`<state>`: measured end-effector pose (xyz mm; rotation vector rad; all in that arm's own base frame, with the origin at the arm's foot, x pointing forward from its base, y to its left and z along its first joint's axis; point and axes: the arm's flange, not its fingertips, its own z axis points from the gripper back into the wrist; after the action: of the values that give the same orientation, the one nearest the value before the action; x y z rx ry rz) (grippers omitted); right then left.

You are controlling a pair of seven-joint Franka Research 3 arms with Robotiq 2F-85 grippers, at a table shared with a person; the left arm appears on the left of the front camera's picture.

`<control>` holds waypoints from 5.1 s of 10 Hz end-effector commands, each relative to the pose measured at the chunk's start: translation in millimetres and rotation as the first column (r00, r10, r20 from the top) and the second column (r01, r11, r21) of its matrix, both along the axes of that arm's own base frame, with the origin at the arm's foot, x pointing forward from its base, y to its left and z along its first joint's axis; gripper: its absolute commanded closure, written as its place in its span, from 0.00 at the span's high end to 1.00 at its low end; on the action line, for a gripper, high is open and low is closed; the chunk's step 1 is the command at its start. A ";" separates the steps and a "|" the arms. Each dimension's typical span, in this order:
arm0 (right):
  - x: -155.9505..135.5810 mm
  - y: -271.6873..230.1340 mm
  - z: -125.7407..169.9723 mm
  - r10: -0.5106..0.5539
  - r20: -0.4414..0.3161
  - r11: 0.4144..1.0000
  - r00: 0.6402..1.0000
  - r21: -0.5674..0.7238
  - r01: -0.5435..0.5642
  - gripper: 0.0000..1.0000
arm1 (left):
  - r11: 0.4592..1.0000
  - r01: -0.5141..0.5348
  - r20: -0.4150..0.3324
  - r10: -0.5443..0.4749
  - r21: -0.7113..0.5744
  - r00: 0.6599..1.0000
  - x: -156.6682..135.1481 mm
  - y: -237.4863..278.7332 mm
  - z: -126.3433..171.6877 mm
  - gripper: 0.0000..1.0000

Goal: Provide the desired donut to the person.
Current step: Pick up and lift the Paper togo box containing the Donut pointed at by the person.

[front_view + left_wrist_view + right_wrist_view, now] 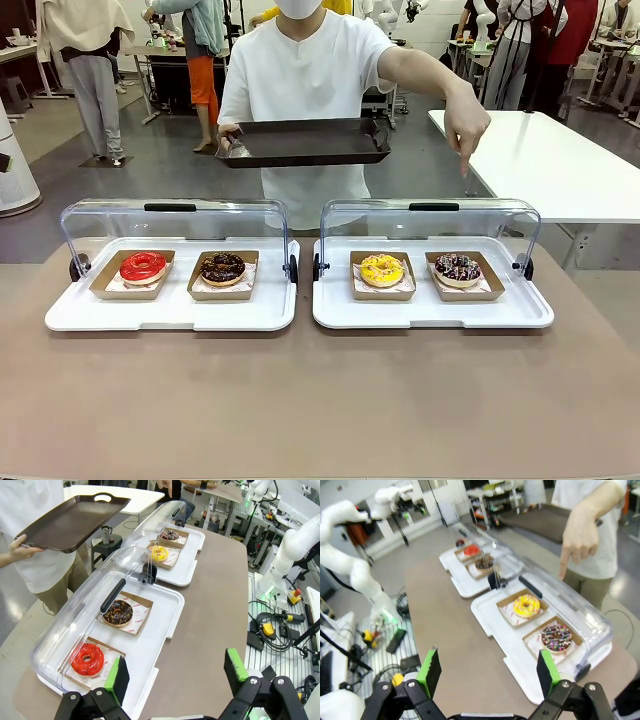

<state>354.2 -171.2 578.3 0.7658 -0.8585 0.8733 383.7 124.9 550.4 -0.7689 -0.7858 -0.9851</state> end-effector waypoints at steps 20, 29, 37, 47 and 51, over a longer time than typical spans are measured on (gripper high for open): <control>65.9 209.4 -172.3 0.268 -0.151 0.552 0.952 -0.786 -0.280 1.00 | 1.000 -0.002 0.005 0.002 -0.010 1.000 0.4 -0.2 1.0 1.00; 139.2 235.5 -200.4 0.323 -0.196 0.426 0.926 -0.844 -0.327 1.00 | 1.000 -0.002 0.005 0.002 -0.010 1.000 0.4 -0.2 1.0 1.00; 173.3 212.8 -238.3 0.329 -0.215 0.390 0.919 -0.856 -0.340 1.00 | 1.000 -0.002 0.005 0.002 -0.010 1.000 0.4 -0.2 1.0 1.00; 172.2 213.3 -259.7 0.307 -0.255 0.360 0.917 -0.861 -0.360 1.00 | 1.000 -0.002 0.005 0.002 -0.010 1.000 0.4 -0.2 1.0 1.00; 171.2 210.6 -263.1 0.316 -0.264 0.358 0.911 -0.857 -0.372 1.00 | 1.000 -0.002 0.005 0.002 -0.010 1.000 0.4 -0.2 1.0 1.00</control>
<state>526.6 40.7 322.4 -0.0050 -0.0772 1.5037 383.9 125.0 550.0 -0.7685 -0.7848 -0.9834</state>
